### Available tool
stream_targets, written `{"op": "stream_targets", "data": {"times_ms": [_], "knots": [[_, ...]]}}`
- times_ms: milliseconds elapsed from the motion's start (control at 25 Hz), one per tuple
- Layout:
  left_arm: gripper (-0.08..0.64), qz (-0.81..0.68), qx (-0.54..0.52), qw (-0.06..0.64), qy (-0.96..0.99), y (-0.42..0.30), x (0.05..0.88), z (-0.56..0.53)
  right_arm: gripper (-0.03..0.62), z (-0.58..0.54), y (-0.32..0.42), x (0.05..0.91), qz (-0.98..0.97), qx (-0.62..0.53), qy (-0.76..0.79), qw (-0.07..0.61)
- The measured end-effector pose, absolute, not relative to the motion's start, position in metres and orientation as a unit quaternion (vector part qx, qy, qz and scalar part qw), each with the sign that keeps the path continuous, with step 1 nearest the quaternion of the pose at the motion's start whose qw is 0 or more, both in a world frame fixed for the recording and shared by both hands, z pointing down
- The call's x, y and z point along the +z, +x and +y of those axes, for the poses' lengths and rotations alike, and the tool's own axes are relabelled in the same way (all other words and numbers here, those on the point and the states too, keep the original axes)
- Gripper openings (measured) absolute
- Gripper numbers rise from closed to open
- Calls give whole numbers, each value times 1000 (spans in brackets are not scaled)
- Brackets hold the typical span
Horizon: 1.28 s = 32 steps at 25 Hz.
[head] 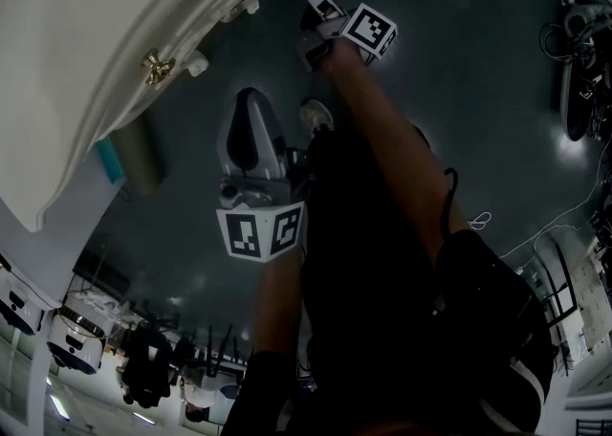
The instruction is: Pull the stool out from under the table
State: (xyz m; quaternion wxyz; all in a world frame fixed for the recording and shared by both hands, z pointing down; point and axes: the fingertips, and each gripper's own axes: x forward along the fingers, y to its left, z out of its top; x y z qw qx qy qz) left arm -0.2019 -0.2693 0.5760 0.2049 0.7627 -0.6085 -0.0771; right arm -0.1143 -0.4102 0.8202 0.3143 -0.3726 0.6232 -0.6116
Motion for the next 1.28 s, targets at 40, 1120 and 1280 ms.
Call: {"op": "stream_targets", "data": {"times_ms": [40,1120,1280], "knots": [[11,-608,-77,203,764,-203,578,-270,568,-416,-116,821,625,-610,-370,318],[9,-630,-77,209,744,-225,586,-277,554,-483,-124,835,600,-615,-360,363],[9,-632,-75,220,739,-226,584,-274,546,-475,-119,842,597,-625,-369,343]]}}
